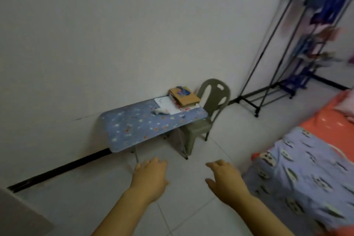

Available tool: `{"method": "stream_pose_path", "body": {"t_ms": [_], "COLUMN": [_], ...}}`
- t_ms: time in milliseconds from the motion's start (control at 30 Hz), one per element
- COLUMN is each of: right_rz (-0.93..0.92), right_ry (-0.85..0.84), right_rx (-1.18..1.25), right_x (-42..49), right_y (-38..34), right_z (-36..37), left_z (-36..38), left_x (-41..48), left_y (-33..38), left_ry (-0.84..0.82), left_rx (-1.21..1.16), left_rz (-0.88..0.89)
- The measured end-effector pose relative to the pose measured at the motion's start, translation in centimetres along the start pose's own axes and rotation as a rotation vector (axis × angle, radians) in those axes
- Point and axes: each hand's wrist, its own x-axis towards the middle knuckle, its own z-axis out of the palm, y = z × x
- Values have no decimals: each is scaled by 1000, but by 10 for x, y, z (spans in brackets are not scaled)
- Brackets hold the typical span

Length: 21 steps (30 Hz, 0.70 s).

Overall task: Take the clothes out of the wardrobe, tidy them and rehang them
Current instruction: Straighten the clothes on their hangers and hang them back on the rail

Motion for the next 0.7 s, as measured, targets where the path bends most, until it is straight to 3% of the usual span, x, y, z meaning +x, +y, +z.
{"method": "stream_pose_path", "body": {"t_ms": [400,700], "right_rz": [469,662], "right_ry": [104,177], "right_rx": [84,234], "right_x": [-136,-158], "right_y": [334,456], "right_z": [-36,-23], "left_z": [59,90], "left_x": [67,112], "left_y": [380,525], "left_ry": [-80,-165], "left_rx": [161,277], "left_rz": [526,721]}}
